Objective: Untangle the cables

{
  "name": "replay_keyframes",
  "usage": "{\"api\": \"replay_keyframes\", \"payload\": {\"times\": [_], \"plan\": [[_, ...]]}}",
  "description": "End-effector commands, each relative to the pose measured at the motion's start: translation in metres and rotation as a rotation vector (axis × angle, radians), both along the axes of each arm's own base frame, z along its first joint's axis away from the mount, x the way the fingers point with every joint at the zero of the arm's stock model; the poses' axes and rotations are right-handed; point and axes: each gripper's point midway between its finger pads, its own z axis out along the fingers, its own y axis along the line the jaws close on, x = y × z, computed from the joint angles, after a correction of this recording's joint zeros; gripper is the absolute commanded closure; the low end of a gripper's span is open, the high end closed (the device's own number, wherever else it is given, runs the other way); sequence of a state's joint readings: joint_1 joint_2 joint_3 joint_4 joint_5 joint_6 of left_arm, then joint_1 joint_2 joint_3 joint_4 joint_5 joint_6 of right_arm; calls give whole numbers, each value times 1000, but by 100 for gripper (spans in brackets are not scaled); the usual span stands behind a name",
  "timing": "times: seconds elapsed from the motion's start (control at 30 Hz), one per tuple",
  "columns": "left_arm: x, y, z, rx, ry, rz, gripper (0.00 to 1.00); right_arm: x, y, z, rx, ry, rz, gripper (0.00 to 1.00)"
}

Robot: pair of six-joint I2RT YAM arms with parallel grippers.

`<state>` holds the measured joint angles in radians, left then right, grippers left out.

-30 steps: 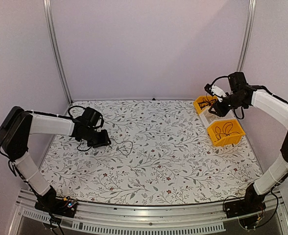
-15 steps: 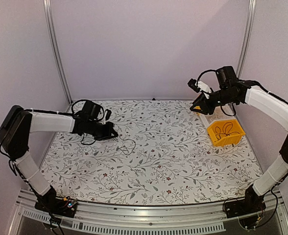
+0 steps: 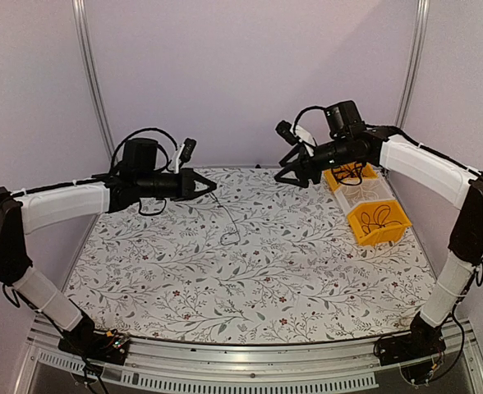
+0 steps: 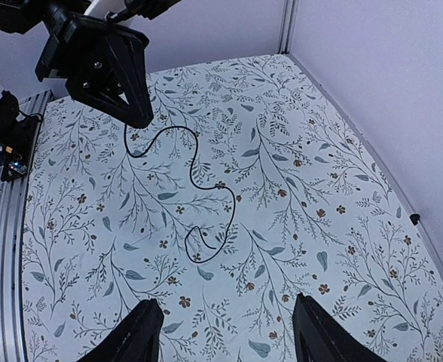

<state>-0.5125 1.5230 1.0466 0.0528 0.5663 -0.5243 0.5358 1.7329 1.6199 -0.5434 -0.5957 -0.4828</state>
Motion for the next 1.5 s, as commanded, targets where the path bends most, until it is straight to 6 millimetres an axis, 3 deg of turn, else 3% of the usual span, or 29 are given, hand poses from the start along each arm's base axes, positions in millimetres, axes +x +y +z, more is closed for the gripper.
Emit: {"api": "replay_keyframes", "payload": {"times": [0.0,0.27,0.53,0.8,0.9,1.0,1.03,1.2,1.37,1.47], "plan": [[-8,-25,40,-80,-75,-112,100,-3,29,-1,41,28,81,36],[-19,-49,72,-136,-107,-210,100,-3,53,-34,35,89,163,35],[-29,-57,94,-158,-137,-236,100,-20,81,-38,79,93,264,34],[-34,-60,107,-169,-156,-245,100,-26,102,-47,103,125,289,44],[-36,-60,109,-171,-158,-249,100,-21,106,-48,114,143,274,58],[-37,-59,111,-168,-164,-243,100,-15,108,-47,118,140,248,90],[-38,-58,113,-168,-168,-241,100,-12,107,-46,113,131,231,100],[-41,-52,129,-165,-205,-224,100,7,87,-71,53,151,111,100],[-36,-36,145,-112,-276,-131,100,28,51,-106,-18,193,-7,100],[-24,-19,149,-57,-326,-12,100,41,27,-115,-46,195,-72,100]]}}
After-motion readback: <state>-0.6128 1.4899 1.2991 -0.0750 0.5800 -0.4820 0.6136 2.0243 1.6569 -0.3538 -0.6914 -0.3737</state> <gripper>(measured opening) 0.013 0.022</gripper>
